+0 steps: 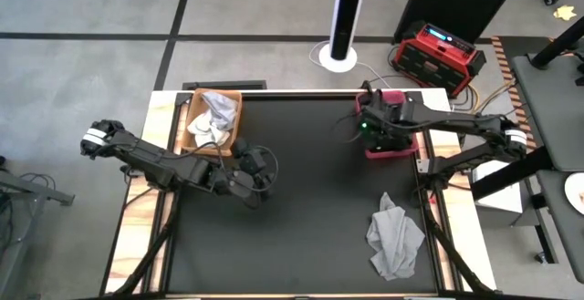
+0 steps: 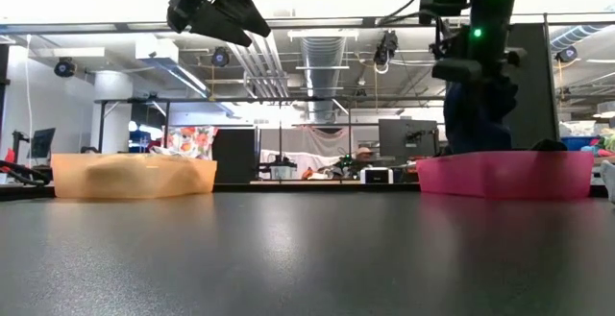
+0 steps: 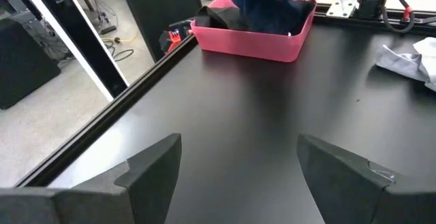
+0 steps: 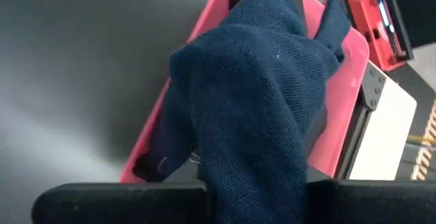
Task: Sort towels by color in basket
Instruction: Put the blue towel into the red bin
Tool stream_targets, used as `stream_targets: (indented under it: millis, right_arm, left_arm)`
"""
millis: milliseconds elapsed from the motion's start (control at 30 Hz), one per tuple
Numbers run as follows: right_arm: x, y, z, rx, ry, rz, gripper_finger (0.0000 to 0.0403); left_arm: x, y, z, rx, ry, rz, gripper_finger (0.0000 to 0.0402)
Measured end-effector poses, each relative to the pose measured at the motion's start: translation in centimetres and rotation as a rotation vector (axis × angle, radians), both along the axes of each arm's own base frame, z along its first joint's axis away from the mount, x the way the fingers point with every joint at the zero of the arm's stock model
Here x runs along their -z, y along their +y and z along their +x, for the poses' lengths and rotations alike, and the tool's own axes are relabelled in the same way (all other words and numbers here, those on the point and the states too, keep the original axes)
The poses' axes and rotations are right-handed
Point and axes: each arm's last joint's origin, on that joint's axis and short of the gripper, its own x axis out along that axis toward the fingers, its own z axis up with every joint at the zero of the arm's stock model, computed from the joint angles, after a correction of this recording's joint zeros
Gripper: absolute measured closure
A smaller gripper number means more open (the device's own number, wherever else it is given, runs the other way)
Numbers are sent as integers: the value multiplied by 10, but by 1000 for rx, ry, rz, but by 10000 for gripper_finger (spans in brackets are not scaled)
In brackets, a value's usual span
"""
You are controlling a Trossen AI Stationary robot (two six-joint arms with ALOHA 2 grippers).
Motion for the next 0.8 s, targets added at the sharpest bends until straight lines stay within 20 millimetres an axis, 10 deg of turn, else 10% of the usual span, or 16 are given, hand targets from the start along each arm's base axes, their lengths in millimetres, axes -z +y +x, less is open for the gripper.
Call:
stream_targets:
  millis: [800]
  right_arm:
    - [50,-12,-10,64,-57,68,371]
  left_arm:
    - [3,-2,-3,-16,12,-26,125]
